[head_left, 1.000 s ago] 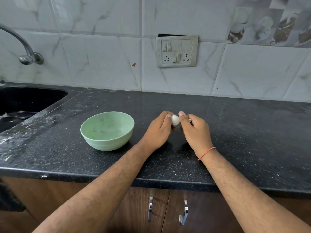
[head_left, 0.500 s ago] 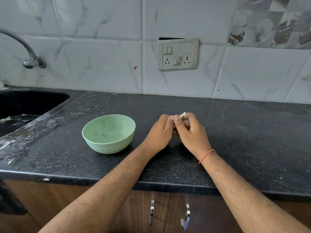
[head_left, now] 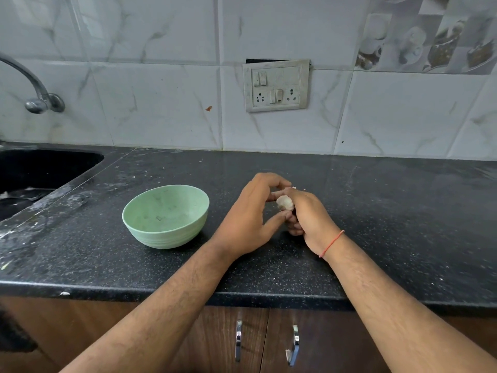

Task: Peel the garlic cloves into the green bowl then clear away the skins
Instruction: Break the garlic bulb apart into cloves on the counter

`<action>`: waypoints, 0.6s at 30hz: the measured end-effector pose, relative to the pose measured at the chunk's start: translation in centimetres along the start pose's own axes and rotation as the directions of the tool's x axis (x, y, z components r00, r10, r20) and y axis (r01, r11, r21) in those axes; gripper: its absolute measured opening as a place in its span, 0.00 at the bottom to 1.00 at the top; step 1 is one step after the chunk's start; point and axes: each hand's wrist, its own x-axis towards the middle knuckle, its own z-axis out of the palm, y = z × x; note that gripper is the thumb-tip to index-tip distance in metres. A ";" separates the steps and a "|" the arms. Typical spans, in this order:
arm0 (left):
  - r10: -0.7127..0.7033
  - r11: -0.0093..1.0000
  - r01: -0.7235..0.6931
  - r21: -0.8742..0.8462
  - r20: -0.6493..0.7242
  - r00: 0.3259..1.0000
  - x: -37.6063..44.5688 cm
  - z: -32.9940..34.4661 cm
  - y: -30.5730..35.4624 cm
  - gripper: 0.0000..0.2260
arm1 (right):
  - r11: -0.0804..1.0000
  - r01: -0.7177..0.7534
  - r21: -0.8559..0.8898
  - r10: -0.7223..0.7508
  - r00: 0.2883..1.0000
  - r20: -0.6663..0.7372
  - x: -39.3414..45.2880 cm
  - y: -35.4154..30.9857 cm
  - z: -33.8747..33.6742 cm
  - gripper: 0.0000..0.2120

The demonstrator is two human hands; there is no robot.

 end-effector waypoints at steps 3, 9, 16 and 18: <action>0.034 0.998 -0.035 0.049 0.025 0.999 -0.1 -0.2 0.1 0.21 | 0.999 -0.020 0.027 0.019 0.999 0.049 -0.1 -0.1 -0.3 0.20; 0.040 0.999 -0.041 0.016 0.009 0.999 0.0 0.0 0.3 0.22 | 0.992 -0.092 0.085 0.081 0.990 0.117 -0.3 -0.1 -0.7 0.23; 0.023 0.995 -0.026 -0.099 -0.033 0.999 0.1 0.5 0.1 0.26 | 0.967 -0.183 0.176 0.142 0.964 0.226 0.1 0.0 -1.1 0.25; 0.006 0.993 -0.009 -0.120 -0.025 1.000 0.1 0.5 0.0 0.26 | 0.964 -0.196 0.182 0.145 0.955 0.260 0.2 0.1 -1.2 0.25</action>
